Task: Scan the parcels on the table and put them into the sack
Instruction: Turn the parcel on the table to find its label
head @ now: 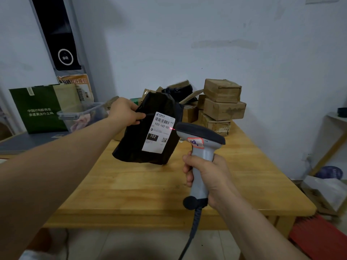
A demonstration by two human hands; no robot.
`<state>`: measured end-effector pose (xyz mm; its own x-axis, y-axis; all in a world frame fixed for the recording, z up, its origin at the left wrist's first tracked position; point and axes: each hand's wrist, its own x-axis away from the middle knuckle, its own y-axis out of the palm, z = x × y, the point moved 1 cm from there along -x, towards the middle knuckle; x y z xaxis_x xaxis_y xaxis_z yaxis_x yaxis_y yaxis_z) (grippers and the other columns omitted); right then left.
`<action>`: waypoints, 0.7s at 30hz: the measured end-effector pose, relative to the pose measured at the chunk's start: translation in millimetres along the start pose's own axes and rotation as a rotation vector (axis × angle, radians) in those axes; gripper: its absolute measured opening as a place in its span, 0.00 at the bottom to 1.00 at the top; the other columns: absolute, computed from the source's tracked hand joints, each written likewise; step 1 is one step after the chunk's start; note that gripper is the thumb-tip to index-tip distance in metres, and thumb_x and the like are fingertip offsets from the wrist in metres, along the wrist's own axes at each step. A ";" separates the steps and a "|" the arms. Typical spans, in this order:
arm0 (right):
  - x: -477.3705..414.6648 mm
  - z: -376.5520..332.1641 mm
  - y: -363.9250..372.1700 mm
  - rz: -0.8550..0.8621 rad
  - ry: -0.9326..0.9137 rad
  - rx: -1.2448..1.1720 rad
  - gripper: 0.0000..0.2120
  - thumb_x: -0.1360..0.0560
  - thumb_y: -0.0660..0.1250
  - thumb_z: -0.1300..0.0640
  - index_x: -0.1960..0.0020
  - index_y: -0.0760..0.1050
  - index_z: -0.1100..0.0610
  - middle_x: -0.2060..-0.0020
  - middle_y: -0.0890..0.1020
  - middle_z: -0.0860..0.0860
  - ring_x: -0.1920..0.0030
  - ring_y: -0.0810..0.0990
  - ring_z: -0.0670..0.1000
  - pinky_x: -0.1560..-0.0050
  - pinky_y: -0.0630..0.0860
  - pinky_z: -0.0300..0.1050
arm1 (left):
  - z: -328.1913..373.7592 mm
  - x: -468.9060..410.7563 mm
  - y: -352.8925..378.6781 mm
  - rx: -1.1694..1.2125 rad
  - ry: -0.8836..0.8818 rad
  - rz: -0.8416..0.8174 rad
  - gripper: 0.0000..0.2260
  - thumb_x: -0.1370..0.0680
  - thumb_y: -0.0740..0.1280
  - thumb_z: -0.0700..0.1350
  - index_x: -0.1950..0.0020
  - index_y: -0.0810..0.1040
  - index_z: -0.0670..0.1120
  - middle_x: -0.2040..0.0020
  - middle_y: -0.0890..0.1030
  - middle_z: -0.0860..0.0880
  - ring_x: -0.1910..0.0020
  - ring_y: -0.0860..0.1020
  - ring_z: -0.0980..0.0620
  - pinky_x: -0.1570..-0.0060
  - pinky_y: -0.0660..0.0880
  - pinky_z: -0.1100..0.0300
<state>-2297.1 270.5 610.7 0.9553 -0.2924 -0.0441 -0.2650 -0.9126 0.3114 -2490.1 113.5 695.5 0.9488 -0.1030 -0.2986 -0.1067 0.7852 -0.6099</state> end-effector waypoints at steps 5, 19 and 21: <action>-0.2 -1.9 1.2 0.005 -0.009 -0.001 0.06 0.27 0.69 0.66 0.61 0.74 0.61 0.74 0.76 0.54 0.78 0.71 0.49 0.77 0.70 0.41 | 1.3 1.2 -1.4 -0.011 -0.008 0.009 0.09 0.26 0.72 0.40 0.47 0.80 0.39 0.56 0.82 0.44 0.54 0.83 0.47 0.48 0.80 0.50; -3.7 -2.9 1.2 0.016 -0.021 0.007 0.05 0.27 0.69 0.66 0.60 0.74 0.61 0.74 0.76 0.54 0.78 0.71 0.49 0.75 0.70 0.40 | 4.8 6.8 -3.3 -0.171 0.067 0.048 0.10 0.25 0.72 0.44 0.47 0.82 0.41 0.54 0.82 0.45 0.52 0.81 0.47 0.46 0.78 0.48; -3.5 -3.2 1.5 0.011 -0.020 0.009 0.05 0.27 0.69 0.66 0.60 0.74 0.61 0.74 0.76 0.54 0.77 0.71 0.49 0.75 0.70 0.41 | 5.2 6.8 -3.3 -0.165 0.071 0.055 0.10 0.26 0.72 0.43 0.46 0.82 0.41 0.52 0.82 0.44 0.52 0.81 0.46 0.45 0.78 0.47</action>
<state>-2300.4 271.0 614.4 0.9494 -0.3084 -0.0600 -0.2769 -0.9116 0.3039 -2481.7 113.3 699.3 0.9175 -0.1105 -0.3820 -0.2104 0.6803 -0.7021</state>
